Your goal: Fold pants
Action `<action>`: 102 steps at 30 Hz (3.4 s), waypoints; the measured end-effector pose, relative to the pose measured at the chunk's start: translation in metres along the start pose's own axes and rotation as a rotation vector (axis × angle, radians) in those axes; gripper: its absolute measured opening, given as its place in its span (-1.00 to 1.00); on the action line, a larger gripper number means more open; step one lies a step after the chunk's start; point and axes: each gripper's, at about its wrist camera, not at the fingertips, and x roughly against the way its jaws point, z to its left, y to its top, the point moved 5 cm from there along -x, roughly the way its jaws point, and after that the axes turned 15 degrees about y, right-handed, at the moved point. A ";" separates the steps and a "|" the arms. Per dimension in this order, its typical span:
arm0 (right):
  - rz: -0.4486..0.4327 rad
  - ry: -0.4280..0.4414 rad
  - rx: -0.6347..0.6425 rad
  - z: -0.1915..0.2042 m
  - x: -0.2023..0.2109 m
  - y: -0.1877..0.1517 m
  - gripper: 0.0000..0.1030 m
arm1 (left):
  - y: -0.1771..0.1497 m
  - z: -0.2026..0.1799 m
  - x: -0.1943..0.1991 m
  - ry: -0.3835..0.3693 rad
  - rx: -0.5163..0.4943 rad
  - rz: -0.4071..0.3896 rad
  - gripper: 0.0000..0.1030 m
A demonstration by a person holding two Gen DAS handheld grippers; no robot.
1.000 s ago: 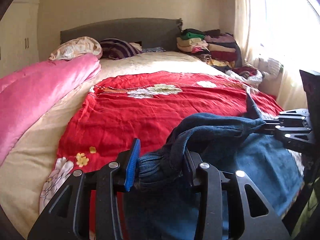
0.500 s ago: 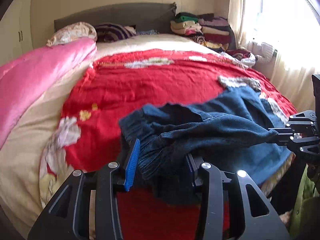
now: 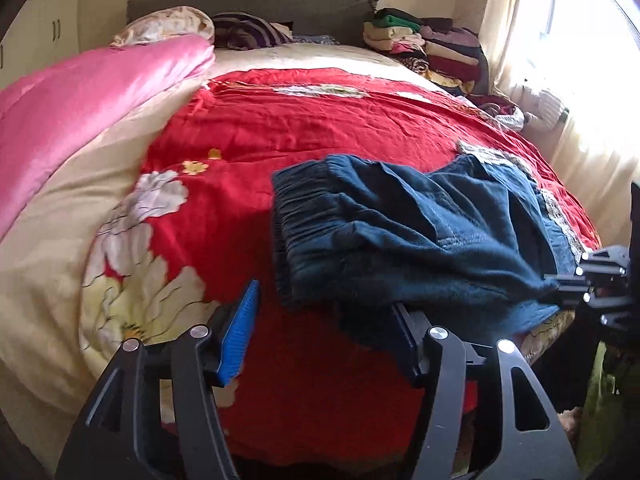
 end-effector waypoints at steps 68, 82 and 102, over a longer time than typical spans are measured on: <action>-0.319 -0.311 -0.356 -0.110 0.142 -0.021 0.69 | 0.025 -0.133 0.024 -0.200 -0.109 -0.041 0.71; -0.195 -0.308 -0.403 -0.204 0.092 0.052 0.77 | 0.022 -0.222 -0.005 -0.406 -0.185 0.081 0.13; -0.042 -0.290 -0.369 -0.263 0.017 0.074 -0.90 | 0.003 -0.255 -0.024 -0.451 -0.256 0.125 -0.83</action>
